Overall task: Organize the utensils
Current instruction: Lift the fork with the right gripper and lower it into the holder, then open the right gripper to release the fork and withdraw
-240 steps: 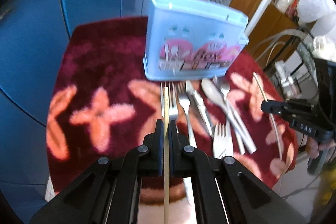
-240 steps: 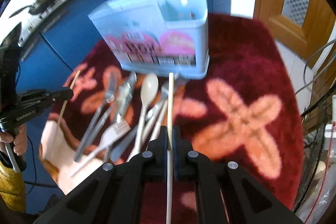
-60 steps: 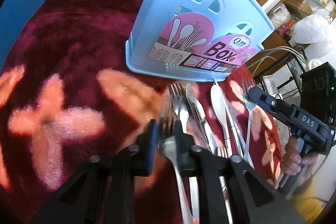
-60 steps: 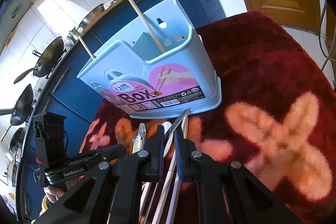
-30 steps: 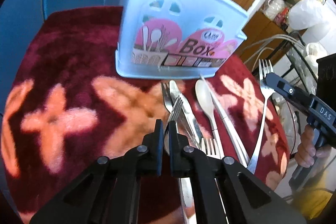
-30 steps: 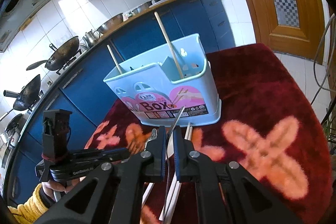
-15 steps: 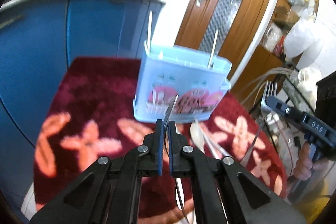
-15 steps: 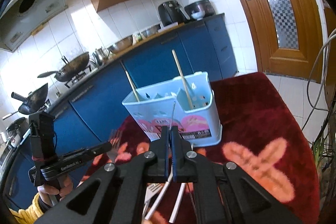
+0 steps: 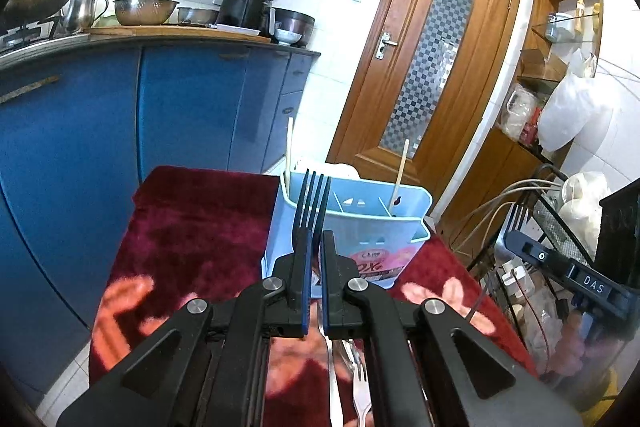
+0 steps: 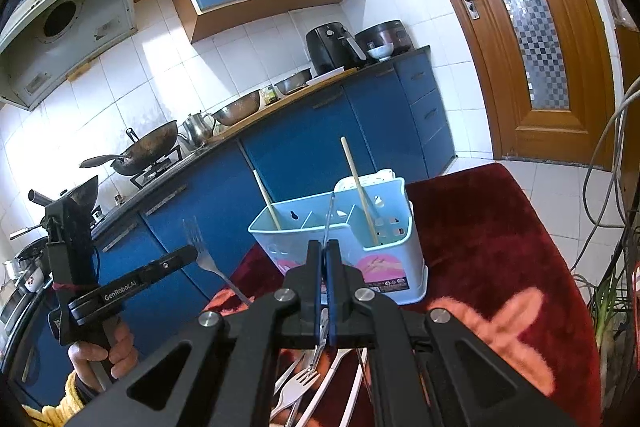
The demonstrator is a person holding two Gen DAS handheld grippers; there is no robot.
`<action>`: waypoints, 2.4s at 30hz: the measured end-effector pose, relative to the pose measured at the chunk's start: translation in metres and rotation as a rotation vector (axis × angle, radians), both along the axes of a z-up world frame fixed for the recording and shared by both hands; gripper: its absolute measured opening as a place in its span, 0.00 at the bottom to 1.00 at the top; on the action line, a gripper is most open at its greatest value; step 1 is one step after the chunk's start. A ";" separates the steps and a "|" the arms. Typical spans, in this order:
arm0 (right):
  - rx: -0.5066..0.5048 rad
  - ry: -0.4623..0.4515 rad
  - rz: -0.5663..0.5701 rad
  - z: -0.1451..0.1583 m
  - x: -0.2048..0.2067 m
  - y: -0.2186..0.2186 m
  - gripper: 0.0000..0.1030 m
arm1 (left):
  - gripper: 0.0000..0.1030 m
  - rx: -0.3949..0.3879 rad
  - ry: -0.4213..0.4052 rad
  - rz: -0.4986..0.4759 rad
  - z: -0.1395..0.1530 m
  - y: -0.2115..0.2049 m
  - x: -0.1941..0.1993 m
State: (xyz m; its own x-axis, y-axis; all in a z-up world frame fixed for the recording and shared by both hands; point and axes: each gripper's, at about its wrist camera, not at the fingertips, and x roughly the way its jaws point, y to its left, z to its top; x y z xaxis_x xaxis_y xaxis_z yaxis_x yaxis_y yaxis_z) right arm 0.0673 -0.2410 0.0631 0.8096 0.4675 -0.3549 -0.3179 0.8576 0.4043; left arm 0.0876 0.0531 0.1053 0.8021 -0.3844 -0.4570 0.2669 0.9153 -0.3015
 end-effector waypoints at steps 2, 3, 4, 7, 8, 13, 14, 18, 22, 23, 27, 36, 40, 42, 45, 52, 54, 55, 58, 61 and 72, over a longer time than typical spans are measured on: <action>0.000 -0.004 -0.003 0.003 0.001 -0.001 0.03 | 0.01 0.005 -0.013 0.004 0.006 0.001 -0.001; -0.001 -0.007 -0.005 0.004 0.001 -0.002 0.03 | 0.01 0.006 -0.021 0.008 0.010 0.001 -0.002; -0.003 -0.009 -0.007 0.005 0.002 -0.002 0.03 | 0.01 0.007 -0.028 0.010 0.014 0.001 -0.002; -0.001 -0.016 -0.013 0.008 0.003 -0.004 0.03 | 0.01 0.018 -0.061 0.021 0.030 0.003 -0.002; 0.001 -0.017 -0.014 0.009 0.003 -0.005 0.03 | 0.01 0.024 -0.071 0.024 0.035 0.003 -0.002; 0.003 -0.017 -0.016 0.009 0.005 -0.006 0.03 | 0.01 0.063 -0.135 0.047 0.065 0.000 0.004; 0.002 -0.017 -0.016 0.009 0.005 -0.007 0.03 | 0.01 0.067 -0.143 0.049 0.071 -0.001 0.006; 0.004 -0.016 -0.017 0.010 0.006 -0.008 0.03 | 0.01 0.079 -0.175 0.071 0.094 -0.004 0.023; 0.002 -0.016 -0.020 0.011 0.010 -0.010 0.03 | 0.01 0.080 -0.199 0.095 0.110 -0.007 0.045; 0.002 -0.017 -0.021 0.012 0.011 -0.012 0.03 | 0.01 0.078 -0.202 0.099 0.113 -0.008 0.049; -0.006 -0.023 -0.031 0.016 0.019 -0.016 0.03 | 0.01 0.092 -0.208 0.115 0.120 -0.014 0.073; 0.000 -0.064 -0.059 0.035 0.046 -0.021 0.03 | 0.01 0.118 -0.144 0.095 0.090 -0.027 0.116; -0.011 -0.102 -0.068 0.049 0.062 -0.014 0.03 | 0.01 0.121 -0.105 0.081 0.069 -0.029 0.125; -0.026 -0.129 -0.078 0.055 0.070 -0.009 0.03 | 0.01 0.122 -0.088 0.073 0.058 -0.030 0.129; -0.045 -0.161 -0.093 0.061 0.082 0.000 0.03 | 0.01 0.116 -0.074 0.064 0.046 -0.031 0.132; -0.061 -0.164 -0.091 0.049 0.109 0.015 0.03 | 0.01 0.093 -0.052 0.049 0.023 -0.033 0.135; -0.081 -0.142 -0.087 0.040 0.115 0.020 0.03 | 0.01 0.090 -0.042 0.041 0.016 -0.033 0.134; -0.087 -0.130 -0.082 0.036 0.118 0.021 0.03 | 0.01 0.090 -0.038 0.039 0.013 -0.033 0.134; -0.103 -0.089 -0.064 0.021 0.125 0.025 0.03 | 0.01 0.087 -0.025 0.031 0.004 -0.035 0.133; -0.115 -0.056 -0.050 0.008 0.128 0.029 0.03 | 0.01 0.085 -0.019 0.029 -0.003 -0.035 0.131; -0.115 -0.012 -0.018 -0.010 0.128 0.034 0.04 | 0.02 0.090 -0.005 -0.003 -0.013 -0.042 0.122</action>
